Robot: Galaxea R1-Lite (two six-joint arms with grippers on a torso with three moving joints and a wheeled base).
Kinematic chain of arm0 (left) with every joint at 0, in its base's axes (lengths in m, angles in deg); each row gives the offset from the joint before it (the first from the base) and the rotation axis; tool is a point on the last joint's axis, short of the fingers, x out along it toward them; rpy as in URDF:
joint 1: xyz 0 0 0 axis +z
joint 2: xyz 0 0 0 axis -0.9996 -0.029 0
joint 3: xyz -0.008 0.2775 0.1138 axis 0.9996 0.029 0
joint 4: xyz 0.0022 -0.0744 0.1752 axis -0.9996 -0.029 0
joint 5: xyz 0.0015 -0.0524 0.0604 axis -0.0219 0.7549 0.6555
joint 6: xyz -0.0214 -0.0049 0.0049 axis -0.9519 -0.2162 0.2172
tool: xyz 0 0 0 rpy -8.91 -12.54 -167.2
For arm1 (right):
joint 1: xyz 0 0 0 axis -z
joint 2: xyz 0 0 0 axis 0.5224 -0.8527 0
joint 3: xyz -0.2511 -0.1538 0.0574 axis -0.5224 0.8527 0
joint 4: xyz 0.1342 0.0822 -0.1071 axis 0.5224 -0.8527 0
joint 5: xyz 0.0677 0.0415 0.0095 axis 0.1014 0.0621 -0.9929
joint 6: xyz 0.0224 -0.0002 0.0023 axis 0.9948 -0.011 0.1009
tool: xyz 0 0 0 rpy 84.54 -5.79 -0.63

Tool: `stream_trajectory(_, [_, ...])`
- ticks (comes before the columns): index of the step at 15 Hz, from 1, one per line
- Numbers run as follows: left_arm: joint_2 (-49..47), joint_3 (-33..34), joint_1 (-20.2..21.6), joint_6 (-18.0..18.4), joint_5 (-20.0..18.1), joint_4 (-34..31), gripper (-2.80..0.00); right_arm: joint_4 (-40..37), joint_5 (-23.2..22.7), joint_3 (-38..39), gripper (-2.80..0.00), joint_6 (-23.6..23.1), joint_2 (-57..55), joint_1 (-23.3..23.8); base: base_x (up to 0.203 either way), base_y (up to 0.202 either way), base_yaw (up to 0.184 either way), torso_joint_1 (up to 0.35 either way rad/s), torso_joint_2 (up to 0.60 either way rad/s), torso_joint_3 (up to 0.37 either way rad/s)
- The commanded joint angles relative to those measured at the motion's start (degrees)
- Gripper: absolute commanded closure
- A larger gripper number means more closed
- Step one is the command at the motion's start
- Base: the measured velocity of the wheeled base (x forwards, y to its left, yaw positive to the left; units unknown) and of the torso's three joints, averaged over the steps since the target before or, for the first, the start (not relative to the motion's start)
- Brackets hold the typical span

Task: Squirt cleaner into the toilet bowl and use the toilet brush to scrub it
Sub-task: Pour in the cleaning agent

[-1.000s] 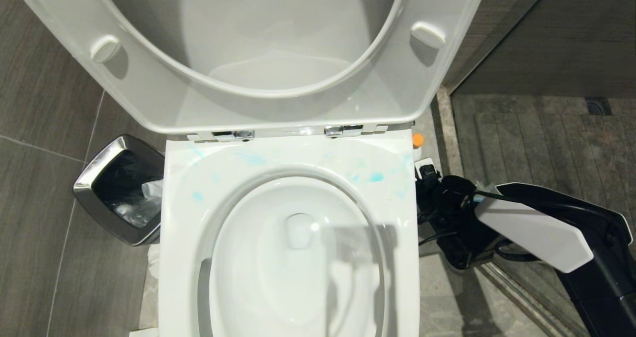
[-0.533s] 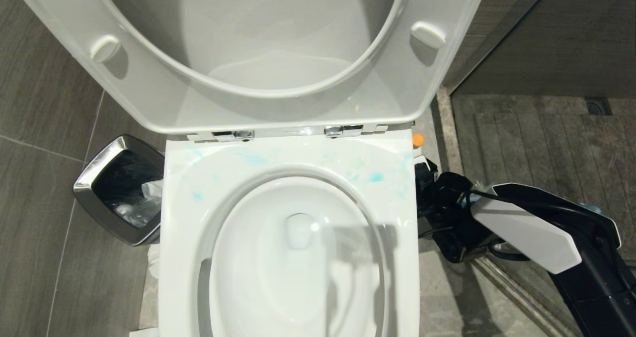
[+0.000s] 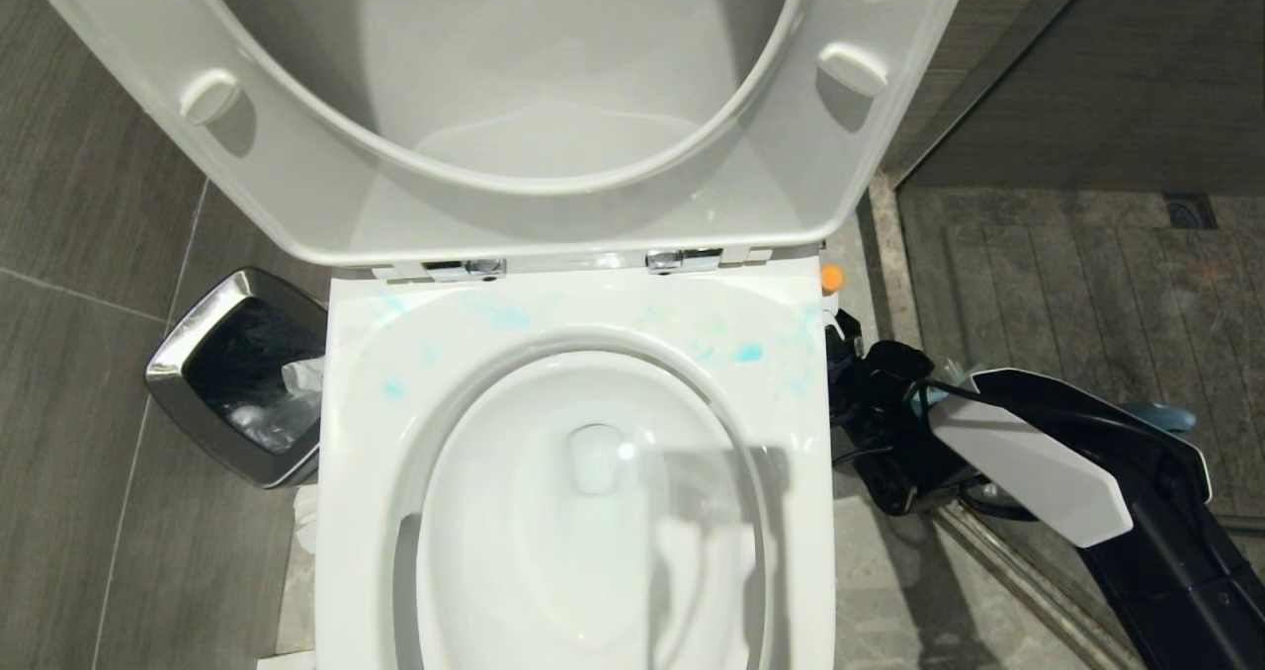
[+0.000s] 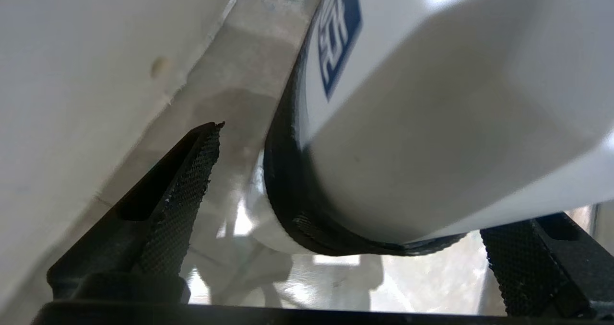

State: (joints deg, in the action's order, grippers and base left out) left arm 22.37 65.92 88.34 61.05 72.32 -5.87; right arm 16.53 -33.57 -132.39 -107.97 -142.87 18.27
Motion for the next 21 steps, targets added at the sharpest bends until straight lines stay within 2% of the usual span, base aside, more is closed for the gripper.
stream_trajectory(1, [-0.07,0.09,0.0,-0.01,0.0,0.01,0.0,0.4,-0.95,-2.81,-2.8,-0.98,-1.52,0.83,0.0,0.0,0.0,0.0,0.0,0.0])
stream_trajectory(3, [-0.07,0.09,0.0,-0.01,0.0,0.01,0.0,0.34,-2.13,-4.44,-2.8,-1.08,-1.93,1.09,0.0,0.0,0.0,0.0,0.0,0.0])
stream_trajectory(21, [-0.07,0.09,0.0,-0.01,0.0,0.01,0.0,0.87,-2.15,-8.93,-2.8,1.39,-2.81,0.92,0.0,0.0,0.0,0.0,0.0,0.0])
